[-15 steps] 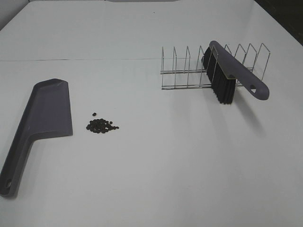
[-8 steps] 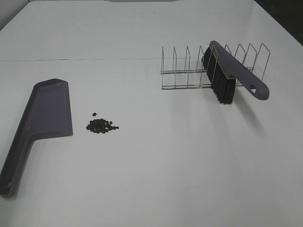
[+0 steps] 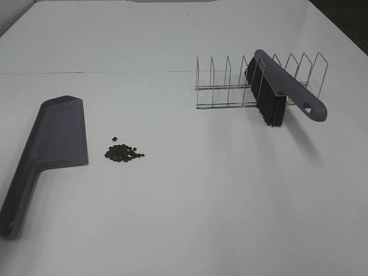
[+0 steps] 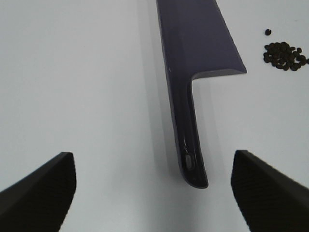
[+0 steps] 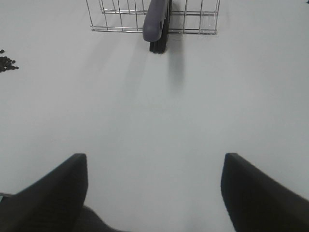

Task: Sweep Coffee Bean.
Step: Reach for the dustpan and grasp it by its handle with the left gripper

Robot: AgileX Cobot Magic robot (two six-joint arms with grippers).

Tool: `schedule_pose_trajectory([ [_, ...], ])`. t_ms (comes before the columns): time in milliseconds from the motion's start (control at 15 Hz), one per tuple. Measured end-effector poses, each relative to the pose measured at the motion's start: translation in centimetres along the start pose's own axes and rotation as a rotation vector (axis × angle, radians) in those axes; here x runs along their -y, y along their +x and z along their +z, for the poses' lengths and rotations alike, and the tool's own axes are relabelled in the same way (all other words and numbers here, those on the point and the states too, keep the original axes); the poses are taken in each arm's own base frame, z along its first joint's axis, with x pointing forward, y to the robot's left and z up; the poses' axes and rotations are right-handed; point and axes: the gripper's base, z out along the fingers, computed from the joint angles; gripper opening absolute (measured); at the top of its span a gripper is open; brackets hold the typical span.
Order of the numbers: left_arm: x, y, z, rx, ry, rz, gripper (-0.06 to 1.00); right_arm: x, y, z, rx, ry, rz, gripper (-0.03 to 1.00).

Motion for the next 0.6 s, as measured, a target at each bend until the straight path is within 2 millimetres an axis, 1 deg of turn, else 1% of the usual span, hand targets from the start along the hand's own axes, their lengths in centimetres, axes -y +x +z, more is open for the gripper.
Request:
schedule_pose_trajectory([
  [133,0.0,-1.8,0.7,-0.022,0.011,0.028,0.83,0.0,0.0,0.0,0.0,0.0,0.0,0.72],
  [200,0.0,-2.3,1.0,-0.028,0.013,0.029,0.83,0.0,0.0,0.0,0.0,0.0,0.0,0.72],
  [267,-0.1,-3.3,1.5,-0.039,0.015,0.03,0.84,0.0,0.0,0.0,0.0,0.0,0.0,0.72],
  [333,0.0,-5.0,2.6,-0.084,0.037,0.011,0.84,0.0,0.0,0.0,0.0,0.0,0.0,0.72],
  [467,0.0,-5.8,3.8,-0.134,0.058,-0.018,0.84,0.0,0.0,0.0,0.0,0.0,0.0,0.72],
  [600,-0.1,-6.1,6.1,-0.192,0.071,-0.073,0.84,0.0,0.0,0.0,0.0,0.0,0.0,0.72],
])
